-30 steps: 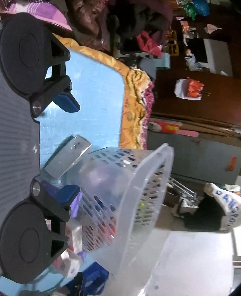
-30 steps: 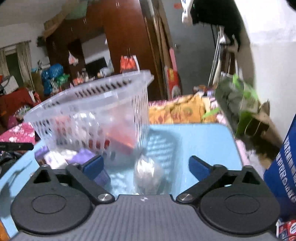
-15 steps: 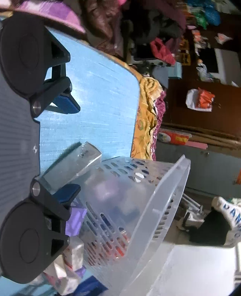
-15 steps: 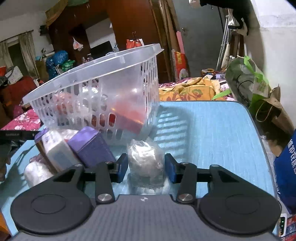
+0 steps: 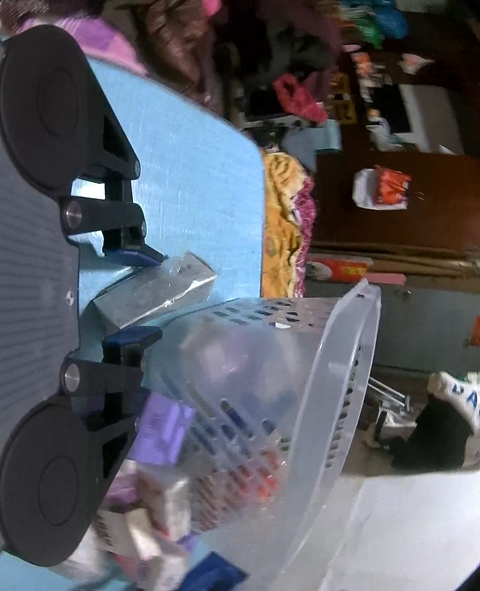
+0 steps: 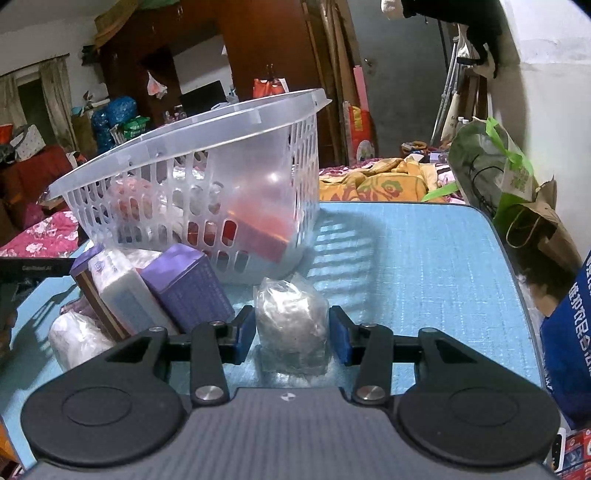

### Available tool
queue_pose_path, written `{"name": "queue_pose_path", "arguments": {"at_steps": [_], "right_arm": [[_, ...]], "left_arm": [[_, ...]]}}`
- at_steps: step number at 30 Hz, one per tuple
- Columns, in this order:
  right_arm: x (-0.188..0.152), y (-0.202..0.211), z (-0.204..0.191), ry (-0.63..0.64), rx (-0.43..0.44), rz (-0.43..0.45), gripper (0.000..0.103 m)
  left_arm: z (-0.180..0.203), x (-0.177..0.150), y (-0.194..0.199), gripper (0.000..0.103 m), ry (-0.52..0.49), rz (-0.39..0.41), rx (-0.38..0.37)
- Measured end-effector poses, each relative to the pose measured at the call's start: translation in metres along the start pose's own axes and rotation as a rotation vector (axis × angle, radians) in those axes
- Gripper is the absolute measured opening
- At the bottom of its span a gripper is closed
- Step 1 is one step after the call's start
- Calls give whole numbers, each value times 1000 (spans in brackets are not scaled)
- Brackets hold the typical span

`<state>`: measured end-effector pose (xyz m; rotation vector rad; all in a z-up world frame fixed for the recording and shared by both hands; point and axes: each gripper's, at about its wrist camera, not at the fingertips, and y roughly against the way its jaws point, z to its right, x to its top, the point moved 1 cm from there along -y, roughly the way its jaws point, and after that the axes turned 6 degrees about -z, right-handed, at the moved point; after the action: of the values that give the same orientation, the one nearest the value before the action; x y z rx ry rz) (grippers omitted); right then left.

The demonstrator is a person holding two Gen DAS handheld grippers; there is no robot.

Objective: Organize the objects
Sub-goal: 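Grasp the clear-wrapped silver packet with the left gripper while the right grasps the clear bag, then carry both packets over the white basket and open both grippers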

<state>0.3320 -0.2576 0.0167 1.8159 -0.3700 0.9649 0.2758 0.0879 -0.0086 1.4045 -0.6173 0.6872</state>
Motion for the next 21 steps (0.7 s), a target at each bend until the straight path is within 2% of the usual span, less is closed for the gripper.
{"name": "queue_pose_path", "arguments": {"at_steps": [4, 8, 17, 19, 21], "right_arm": [[-1, 2, -1, 2, 2, 14, 47], [-3, 10, -2, 9, 4, 58, 47], [-26, 65, -30, 56, 29, 265, 46], [-21, 80, -40, 72, 44, 308, 46], [-3, 96, -54, 104, 57, 368, 46]], "left_arm": [[1, -11, 13, 38, -7, 50, -25], [1, -21, 38, 37, -1, 142, -64], [11, -57, 94, 37, -4, 318, -176], [15, -49, 110, 37, -1, 378, -200], [19, -27, 121, 37, 3, 415, -228]]}}
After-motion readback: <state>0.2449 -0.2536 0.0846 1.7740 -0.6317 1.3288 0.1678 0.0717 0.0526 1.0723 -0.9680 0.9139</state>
